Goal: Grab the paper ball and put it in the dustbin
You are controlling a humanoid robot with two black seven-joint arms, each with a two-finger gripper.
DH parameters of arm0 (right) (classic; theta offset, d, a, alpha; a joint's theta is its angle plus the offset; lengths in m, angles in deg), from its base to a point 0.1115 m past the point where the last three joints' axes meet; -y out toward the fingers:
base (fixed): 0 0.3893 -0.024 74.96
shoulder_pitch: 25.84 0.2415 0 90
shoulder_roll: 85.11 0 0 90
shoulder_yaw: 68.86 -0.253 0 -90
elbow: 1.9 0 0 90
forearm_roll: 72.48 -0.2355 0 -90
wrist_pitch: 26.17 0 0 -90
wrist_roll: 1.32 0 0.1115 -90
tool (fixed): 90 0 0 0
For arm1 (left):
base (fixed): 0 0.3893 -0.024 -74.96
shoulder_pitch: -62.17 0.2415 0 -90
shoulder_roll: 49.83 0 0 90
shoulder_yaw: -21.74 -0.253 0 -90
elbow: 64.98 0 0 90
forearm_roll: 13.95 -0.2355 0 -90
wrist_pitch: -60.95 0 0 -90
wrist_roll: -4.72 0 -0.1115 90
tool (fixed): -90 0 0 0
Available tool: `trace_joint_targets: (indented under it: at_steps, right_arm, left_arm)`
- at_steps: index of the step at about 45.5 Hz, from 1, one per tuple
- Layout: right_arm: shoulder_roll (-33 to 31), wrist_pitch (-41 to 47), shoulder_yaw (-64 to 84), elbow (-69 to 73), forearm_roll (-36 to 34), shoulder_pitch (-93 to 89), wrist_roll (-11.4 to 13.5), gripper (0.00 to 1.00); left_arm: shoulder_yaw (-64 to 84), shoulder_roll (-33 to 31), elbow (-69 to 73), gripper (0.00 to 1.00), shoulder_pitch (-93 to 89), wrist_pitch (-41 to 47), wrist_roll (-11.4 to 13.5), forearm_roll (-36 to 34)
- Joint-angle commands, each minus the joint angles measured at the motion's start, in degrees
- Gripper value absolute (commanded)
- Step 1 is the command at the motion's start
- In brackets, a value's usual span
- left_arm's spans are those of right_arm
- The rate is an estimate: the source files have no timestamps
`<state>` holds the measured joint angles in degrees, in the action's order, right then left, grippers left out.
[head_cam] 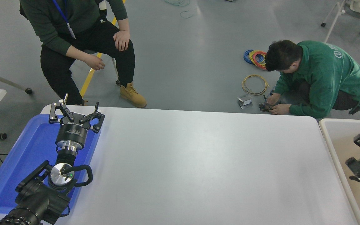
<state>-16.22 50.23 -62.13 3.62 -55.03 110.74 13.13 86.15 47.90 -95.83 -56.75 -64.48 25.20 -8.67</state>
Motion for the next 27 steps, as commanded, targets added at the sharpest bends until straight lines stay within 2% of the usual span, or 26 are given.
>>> trace_joint_targets:
  at_steps: [1,15,20,23,27]
  right_arm:
    - [-3.05,0.42,-12.51,7.48,-1.71,8.17,-0.65,1.00]
    - [-5.26,0.51,-42.48,18.21,-1.80,10.11,-1.70,1.00]
    - [-7.89,1.29,-49.34,24.70,-1.27,9.49,-2.32,1.00]
    - [-9.47,2.87,-52.07,28.05,-1.01,8.62,-5.65,1.00]
    - [-10.18,6.21,-57.25,30.51,-1.01,5.98,-13.37,1.00]
  left_arm:
    - [0.01,0.01,0.00,1.00,0.00,0.01,0.00,0.00]
    - [0.01,-0.08,0.00,1.00,0.00,0.01,0.00,0.00]
    - [0.01,0.01,0.00,1.00,0.00,0.01,0.00,0.00]
    - [0.01,0.01,0.00,1.00,0.00,0.01,0.00,0.00]
    - [0.01,0.01,0.00,1.00,0.00,0.01,0.00,0.00]
